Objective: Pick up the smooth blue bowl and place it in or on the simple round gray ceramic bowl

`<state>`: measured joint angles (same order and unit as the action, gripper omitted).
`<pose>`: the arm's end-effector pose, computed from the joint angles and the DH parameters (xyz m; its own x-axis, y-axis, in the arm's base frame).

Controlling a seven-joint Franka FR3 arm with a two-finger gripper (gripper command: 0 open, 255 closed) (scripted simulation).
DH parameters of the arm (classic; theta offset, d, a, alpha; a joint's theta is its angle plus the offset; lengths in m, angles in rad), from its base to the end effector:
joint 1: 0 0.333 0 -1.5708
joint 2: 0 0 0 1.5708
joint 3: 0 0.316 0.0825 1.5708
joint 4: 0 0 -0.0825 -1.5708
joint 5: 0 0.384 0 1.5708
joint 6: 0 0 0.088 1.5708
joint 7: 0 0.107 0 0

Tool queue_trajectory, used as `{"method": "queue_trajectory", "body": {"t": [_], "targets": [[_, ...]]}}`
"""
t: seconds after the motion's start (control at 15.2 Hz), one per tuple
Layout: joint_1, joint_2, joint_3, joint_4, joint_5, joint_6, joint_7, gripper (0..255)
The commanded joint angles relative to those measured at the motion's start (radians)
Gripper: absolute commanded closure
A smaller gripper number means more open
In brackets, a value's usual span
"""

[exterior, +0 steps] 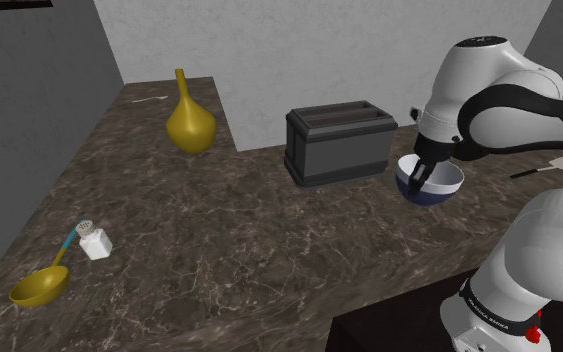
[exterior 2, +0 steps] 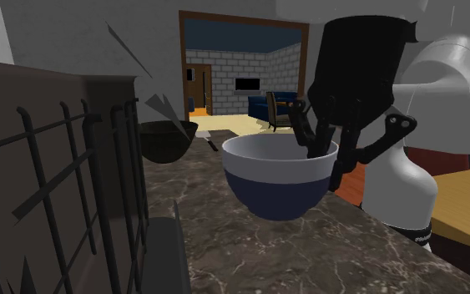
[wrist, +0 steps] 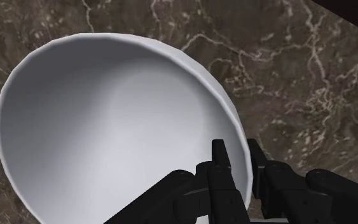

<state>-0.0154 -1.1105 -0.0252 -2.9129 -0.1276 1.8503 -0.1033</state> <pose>0.2390 -0.0187 0.4371 0.9933 0.1101 0.0356 0.1058 -0.9888 0.1057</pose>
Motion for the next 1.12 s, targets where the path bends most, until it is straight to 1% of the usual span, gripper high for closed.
{"method": "queue_trajectory", "body": {"t": [0.0, 1.06], "targets": [[0.000, 0.002, 0.000, 0.030, 0.001, -0.027, -0.003, 255], [0.003, 0.038, 0.009, 0.259, 0.013, -0.220, -0.021, 255]]}}
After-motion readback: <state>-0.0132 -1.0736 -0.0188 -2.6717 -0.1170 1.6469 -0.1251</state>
